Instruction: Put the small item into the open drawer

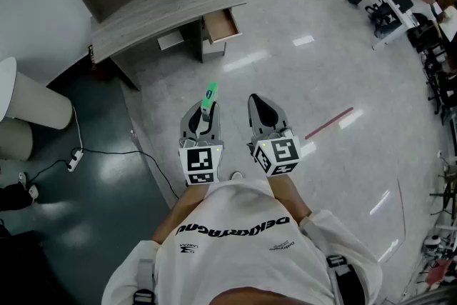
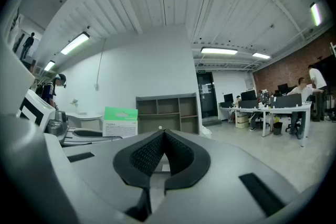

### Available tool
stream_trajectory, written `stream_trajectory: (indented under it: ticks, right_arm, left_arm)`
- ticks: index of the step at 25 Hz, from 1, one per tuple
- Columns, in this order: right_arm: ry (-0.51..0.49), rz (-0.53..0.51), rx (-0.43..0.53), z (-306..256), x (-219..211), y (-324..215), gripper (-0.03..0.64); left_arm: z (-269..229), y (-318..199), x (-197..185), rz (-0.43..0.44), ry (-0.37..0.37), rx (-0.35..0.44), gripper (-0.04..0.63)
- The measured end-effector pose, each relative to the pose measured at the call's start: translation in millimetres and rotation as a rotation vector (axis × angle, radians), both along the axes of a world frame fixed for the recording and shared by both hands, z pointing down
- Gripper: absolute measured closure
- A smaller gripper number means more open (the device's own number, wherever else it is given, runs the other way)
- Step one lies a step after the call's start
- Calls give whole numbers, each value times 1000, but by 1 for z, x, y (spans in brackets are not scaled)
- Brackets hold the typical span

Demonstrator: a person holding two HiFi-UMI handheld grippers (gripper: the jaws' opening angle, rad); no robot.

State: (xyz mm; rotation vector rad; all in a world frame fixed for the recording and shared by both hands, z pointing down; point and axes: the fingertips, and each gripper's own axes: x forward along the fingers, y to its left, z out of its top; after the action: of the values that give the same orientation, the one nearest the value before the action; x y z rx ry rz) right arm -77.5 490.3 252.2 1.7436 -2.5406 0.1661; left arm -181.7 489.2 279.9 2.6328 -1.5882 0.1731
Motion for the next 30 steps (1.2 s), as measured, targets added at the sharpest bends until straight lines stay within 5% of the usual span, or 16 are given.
stream_trajectory:
  ticks: [7, 30]
  right_arm:
    - [-42, -15, 33, -6, 26, 28, 589]
    - [-76, -77, 6, 28, 119, 25, 589]
  left_arm:
    - [-6, 24, 18, -37, 47, 30, 502]
    - [28, 27, 124, -74, 2, -29, 502]
